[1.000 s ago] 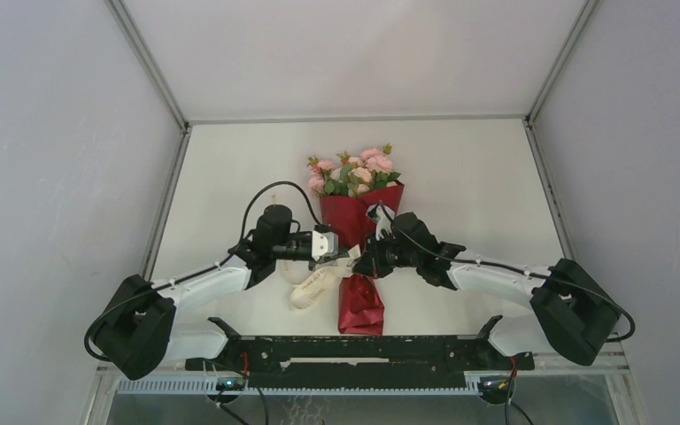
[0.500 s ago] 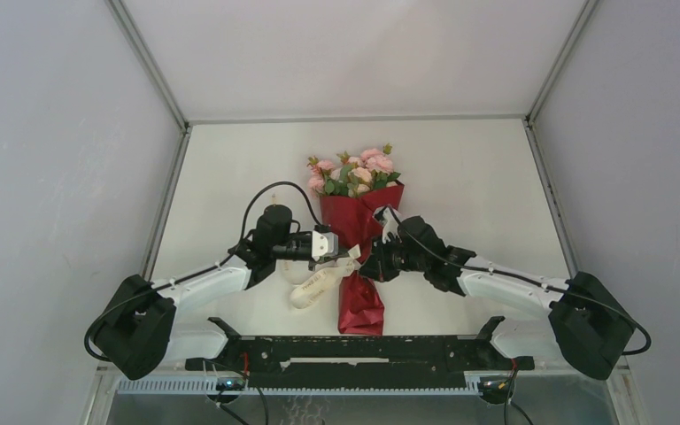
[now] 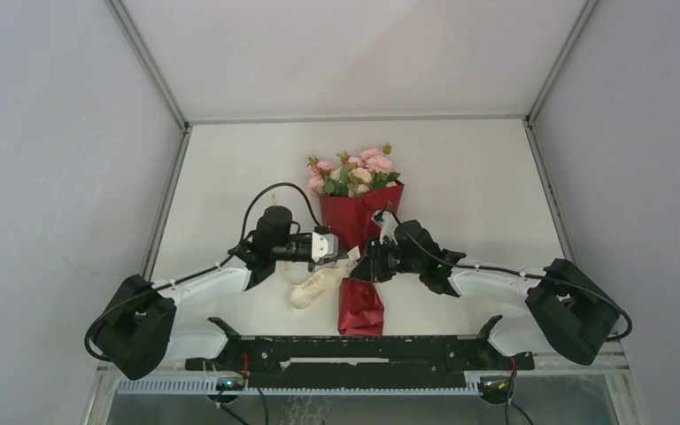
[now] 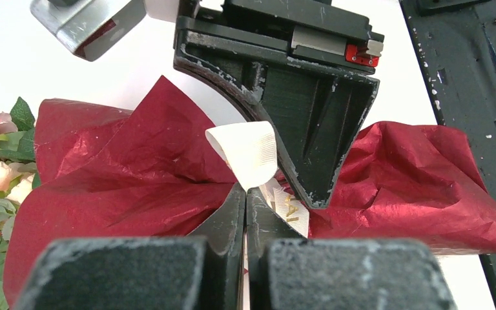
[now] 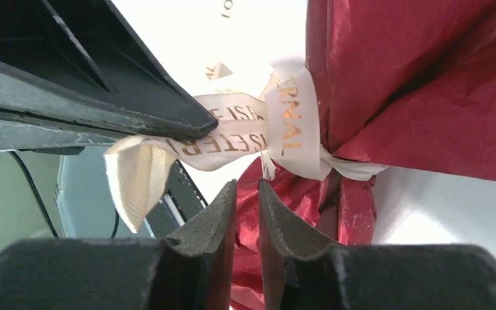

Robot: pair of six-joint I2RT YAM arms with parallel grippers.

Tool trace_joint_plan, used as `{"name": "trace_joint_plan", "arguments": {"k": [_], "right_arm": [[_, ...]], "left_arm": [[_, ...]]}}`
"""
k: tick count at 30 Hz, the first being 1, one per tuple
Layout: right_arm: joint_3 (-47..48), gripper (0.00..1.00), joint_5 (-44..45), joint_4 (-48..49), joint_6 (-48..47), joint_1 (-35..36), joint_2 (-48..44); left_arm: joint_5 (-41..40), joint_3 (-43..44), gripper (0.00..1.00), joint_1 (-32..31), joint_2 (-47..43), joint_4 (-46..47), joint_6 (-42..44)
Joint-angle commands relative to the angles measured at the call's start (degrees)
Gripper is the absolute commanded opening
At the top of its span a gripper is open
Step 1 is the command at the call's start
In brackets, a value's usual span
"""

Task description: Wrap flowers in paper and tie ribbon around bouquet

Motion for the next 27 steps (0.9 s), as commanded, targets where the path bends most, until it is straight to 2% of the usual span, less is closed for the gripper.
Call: {"name": "trace_joint_plan", "arguments": {"k": [1, 13, 27], "right_arm": [[0.47, 0.26, 0.29, 6.28, 1.82, 0.16, 0.45], [0.47, 0.28, 5.28, 3.55, 1.61, -0.15, 0.61], [0.47, 0.42, 5.17, 4.42, 1.84, -0.23, 1.88]], "left_arm": [[0.72, -0.75, 0.00, 0.32, -1.25, 1.89, 1.17], [0.81, -0.62, 0.00, 0.27, -1.04, 1.84, 1.08], [1.16, -0.49, 0.00, 0.30, -0.79, 1.40, 1.52]]}}
